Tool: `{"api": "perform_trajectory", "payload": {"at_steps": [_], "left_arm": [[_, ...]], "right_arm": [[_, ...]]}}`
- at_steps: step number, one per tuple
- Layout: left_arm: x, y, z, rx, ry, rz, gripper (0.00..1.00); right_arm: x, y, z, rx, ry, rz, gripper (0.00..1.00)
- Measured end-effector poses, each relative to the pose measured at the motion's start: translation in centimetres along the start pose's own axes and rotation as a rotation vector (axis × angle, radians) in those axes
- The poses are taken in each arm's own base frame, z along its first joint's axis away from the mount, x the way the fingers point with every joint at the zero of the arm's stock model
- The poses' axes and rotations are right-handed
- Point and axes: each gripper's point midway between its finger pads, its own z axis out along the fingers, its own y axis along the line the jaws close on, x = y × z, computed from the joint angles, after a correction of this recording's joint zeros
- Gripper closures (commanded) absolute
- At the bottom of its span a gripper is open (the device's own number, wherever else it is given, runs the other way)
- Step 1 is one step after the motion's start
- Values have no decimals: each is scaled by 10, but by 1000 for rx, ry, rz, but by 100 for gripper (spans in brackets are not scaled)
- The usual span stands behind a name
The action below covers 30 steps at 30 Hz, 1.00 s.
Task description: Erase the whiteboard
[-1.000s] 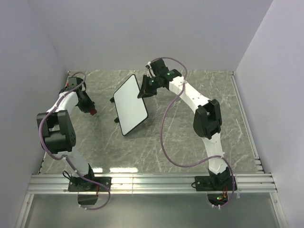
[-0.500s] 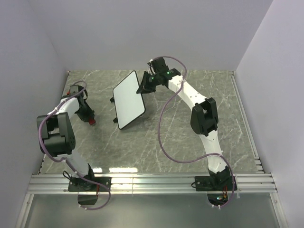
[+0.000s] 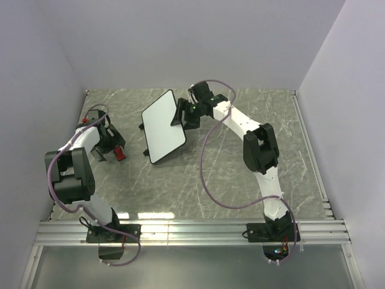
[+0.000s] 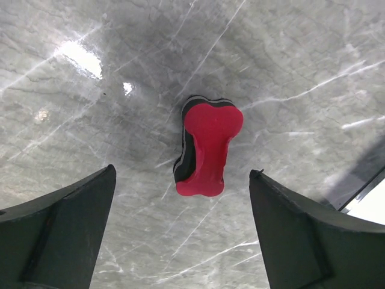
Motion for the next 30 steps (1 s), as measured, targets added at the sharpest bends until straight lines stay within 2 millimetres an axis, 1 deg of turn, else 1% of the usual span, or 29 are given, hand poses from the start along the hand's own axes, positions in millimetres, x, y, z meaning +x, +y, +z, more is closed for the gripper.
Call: {"api": "perform_trajectory", "payload": {"at_steps": [2,4,6,8,11,12,14,16,18,20,22,24,25,27,29,30], "left_arm": [[-1,-1,-2,4,-7,-1,2],[-1,0,-4,7,-12,-1,1],[0,1,-7,11,-17,-1,1],[-2,-1,-15,27,-37,-2,1],[-9,-5,-31,60,-86,-4,1],[-14,-9,-43,82,-120,-6,1],[-20,-14,-60,116,-169,-12,0],[-25,-21,-80,158,-222,-19,1],[-25,-31,-98,204,-260,-22,1],[-19,-44,-114,252,-280,-14,1],[-5,-64,-131,313,-288,21,1],[14,-84,-147,378,-283,73,1],[22,-90,-154,405,-279,88,1],[31,-94,-167,435,-273,106,1],[28,-96,-184,463,-287,107,1],[24,-98,-196,478,-299,106,1]], "right_arm": [[7,-7,-4,23,6,-7,20],[13,-11,-11,41,3,-15,17],[17,-13,-23,60,-11,-26,15],[20,-13,-39,73,-31,-40,13],[19,-11,-69,82,-79,-65,13],[17,-10,-81,82,-104,-75,12],[18,-6,-101,76,-142,-99,12],[24,-3,-126,65,-184,-122,12],[38,0,-147,52,-206,-138,12],[55,3,-169,25,-238,-160,12],[76,3,-189,-4,-264,-175,12],[104,4,-214,-51,-302,-187,12],[116,6,-225,-79,-323,-195,12],[135,11,-243,-143,-362,-209,12],[153,12,-254,-192,-381,-214,12],[160,11,-257,-208,-388,-215,12]]}}
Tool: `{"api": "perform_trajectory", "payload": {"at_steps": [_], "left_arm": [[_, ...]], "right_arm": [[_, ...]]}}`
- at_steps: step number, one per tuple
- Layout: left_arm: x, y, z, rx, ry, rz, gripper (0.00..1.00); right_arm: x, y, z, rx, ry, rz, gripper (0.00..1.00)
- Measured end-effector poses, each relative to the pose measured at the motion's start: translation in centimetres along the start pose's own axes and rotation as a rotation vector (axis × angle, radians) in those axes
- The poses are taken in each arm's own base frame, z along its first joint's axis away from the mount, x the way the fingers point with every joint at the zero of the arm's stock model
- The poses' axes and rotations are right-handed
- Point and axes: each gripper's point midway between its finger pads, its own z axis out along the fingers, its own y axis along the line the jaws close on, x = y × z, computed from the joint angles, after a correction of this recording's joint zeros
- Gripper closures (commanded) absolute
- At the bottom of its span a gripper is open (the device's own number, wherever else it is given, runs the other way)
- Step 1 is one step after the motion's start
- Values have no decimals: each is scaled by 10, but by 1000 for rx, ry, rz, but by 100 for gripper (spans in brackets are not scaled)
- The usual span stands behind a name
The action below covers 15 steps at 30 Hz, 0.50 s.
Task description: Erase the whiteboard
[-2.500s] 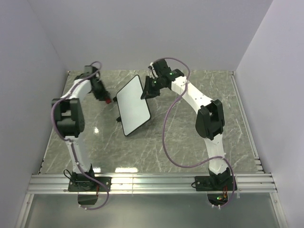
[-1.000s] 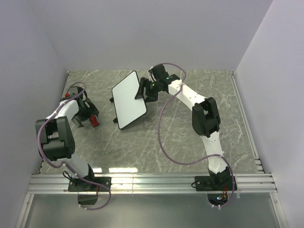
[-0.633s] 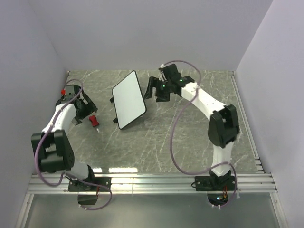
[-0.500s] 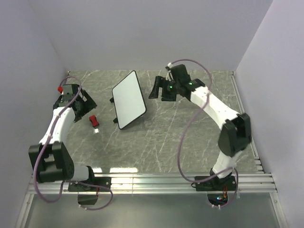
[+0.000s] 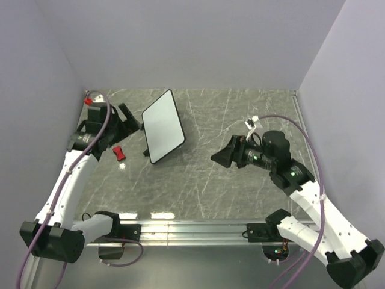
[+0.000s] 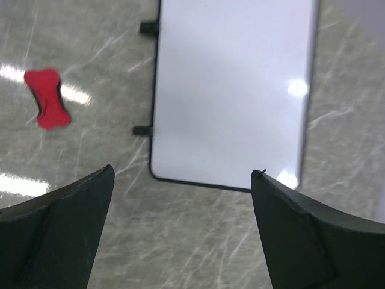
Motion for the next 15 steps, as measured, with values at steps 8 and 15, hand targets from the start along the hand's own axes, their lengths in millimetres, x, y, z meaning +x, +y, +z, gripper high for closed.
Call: {"api": "perform_trajectory", "payload": {"at_steps": [8,15], "left_arm": [[-82,-62,-74,160,-190,0,1],[-79,-58,-88,143,-169,6,0]], "right_arm": [[35,-6,-24,-15,15,31,12],[46,-2,-49,-26,-10,22,12]]}}
